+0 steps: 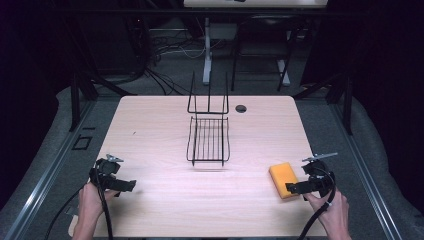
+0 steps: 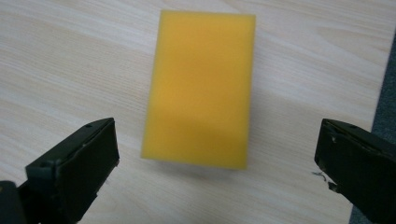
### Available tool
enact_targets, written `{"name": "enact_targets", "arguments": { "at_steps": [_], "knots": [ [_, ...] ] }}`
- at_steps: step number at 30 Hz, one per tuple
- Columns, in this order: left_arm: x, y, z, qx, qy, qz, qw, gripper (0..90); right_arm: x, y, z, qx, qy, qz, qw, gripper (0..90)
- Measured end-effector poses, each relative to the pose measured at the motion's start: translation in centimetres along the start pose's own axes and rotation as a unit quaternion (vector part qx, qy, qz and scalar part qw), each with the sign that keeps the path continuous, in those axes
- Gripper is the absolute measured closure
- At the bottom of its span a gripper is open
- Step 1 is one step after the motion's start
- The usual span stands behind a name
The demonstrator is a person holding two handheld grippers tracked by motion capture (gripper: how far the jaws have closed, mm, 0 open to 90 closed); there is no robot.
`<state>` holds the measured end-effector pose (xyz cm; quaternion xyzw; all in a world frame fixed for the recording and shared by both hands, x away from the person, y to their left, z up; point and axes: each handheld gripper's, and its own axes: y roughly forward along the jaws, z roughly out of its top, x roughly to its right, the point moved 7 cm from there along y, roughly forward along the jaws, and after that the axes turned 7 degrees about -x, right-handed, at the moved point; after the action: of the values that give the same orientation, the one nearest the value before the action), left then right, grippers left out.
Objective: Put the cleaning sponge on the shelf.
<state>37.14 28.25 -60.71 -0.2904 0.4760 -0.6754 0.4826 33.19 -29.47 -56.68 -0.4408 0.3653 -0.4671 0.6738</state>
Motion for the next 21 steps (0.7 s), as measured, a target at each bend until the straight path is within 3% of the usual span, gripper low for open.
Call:
{"name": "enact_targets", "arguments": {
  "at_steps": [6, 8, 10, 11, 12, 13, 21],
  "knots": [
    [0.0, 0.0, -0.1, -0.001, -0.001, 0.000, 1.0000, 0.1, -0.5, 0.6, 0.6, -0.017, -0.002, 0.000, 0.9999, 0.0],
    [0.0, 0.1, 0.0, -0.001, 0.001, 0.000, 1.0000, 0.1, -0.4, 0.7, 0.8, -0.033, -0.010, -0.012, 0.9993, 0.0],
    [0.0, 0.0, 0.0, -0.001, 0.001, -0.002, 1.0000, 0.1, -0.6, 1.1, 0.9, -0.036, -0.008, -0.009, 0.9993, 0.0],
    [0.0, 0.0, 0.0, 0.000, 0.002, -0.002, 1.0000, 0.1, -0.9, 1.5, 1.0, -0.030, -0.001, 0.004, 0.9996, 0.0],
    [0.0, 0.0, 0.0, 0.000, 0.002, -0.002, 1.0000, 0.1, -0.7, 1.5, 0.9, -0.042, -0.009, -0.013, 0.9990, 0.0],
    [0.0, 0.0, -0.1, 0.000, 0.000, -0.003, 1.0000, 0.0, -0.9, 1.8, 1.0, -0.034, -0.004, -0.006, 0.9994, 0.0],
    [0.1, 0.2, 0.1, -0.004, 0.007, -0.005, 1.0000, 0.1, -0.6, 2.6, 1.2, -0.041, -0.005, -0.019, 0.9990, 0.0]
  ]
}}
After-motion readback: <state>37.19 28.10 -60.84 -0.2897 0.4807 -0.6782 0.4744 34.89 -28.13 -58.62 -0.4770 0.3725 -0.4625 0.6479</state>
